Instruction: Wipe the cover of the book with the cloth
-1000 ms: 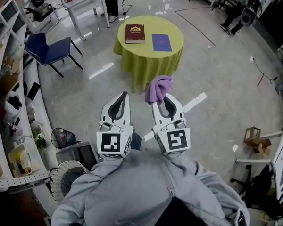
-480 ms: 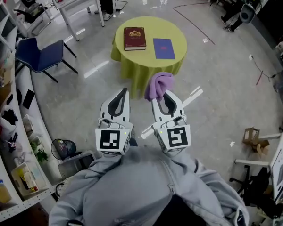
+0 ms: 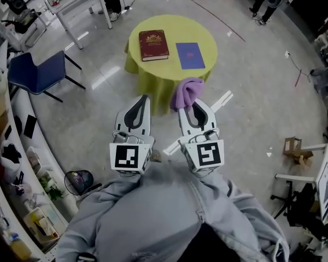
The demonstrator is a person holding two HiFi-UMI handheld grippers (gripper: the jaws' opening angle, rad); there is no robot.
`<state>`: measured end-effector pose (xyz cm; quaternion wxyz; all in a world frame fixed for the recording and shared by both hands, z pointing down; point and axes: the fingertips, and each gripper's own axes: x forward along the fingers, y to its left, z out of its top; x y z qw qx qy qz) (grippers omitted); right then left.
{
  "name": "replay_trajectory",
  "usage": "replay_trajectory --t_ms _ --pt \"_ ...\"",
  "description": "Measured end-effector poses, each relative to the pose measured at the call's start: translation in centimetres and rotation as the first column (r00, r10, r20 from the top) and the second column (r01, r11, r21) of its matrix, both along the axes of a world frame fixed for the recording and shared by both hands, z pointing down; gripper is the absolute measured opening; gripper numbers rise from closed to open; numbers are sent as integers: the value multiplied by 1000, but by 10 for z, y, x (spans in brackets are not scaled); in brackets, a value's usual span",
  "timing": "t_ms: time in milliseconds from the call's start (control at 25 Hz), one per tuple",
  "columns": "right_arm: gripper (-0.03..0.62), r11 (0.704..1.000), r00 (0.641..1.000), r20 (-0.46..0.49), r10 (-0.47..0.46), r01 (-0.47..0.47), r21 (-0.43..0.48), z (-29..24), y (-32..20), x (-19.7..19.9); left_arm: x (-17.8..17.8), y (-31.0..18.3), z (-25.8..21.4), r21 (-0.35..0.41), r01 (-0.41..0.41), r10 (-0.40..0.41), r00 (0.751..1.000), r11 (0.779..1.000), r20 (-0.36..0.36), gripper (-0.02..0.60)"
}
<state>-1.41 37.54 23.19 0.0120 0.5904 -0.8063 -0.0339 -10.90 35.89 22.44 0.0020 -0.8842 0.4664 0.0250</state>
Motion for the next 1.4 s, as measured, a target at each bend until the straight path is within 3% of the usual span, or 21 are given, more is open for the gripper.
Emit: replay_trajectory --t_ms 400,880,1160,1400 --pt "92 1000 1000 -12 21 -21 -6 4 -15 -10 -8 -18 11 -29 -32 32 999 999 -13 18" --pt "92 997 1000 -23 -22 23 73 -15 -40 -17 -12 -41 0 22 -5 6 1000 1000 -30 18" --pt "92 996 999 -13 -48 48 73 -7 -86 -15 -10 -82 10 8 10 -10 1000 1000 -27 18" --pt "92 996 998 -17 -66 67 52 4 -153 11 17 -148 22 -18 28 -29 999 999 -21 18"
